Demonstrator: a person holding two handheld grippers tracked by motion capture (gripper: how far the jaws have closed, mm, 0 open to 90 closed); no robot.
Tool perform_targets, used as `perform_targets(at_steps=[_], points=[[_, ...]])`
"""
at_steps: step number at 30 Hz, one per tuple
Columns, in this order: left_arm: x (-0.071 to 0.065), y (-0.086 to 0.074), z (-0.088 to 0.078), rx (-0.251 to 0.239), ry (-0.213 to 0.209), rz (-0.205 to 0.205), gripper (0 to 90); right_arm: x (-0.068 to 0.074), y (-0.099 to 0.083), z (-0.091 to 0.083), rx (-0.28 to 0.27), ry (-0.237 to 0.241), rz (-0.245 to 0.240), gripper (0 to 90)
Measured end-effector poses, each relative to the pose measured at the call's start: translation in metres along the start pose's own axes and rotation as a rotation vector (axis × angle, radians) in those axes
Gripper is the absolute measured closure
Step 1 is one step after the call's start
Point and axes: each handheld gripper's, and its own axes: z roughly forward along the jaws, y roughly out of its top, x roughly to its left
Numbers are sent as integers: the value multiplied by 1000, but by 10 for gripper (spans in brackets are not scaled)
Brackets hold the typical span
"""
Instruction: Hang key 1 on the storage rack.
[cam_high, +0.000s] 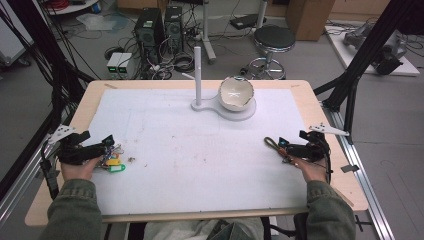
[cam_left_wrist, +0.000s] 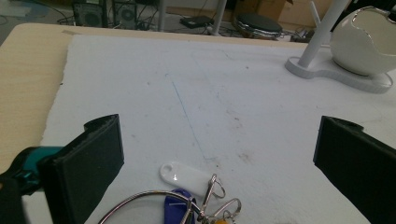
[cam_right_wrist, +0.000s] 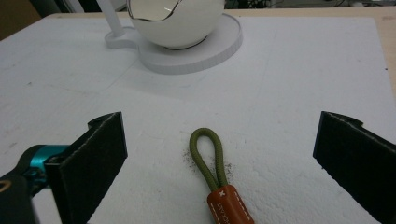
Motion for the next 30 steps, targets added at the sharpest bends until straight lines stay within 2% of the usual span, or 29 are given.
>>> perform_targets(at_steps=[17, 24, 30], points=[[0, -1, 2, 11, -9, -1, 21, 3, -2, 12, 88, 21, -33, 20], [0, -1, 2, 18, -11, 2, 21, 1, -4, 19, 141, 23, -44, 21], [0, -1, 3, 18, -13, 2, 21, 0, -7, 24, 196, 12, -34, 24]])
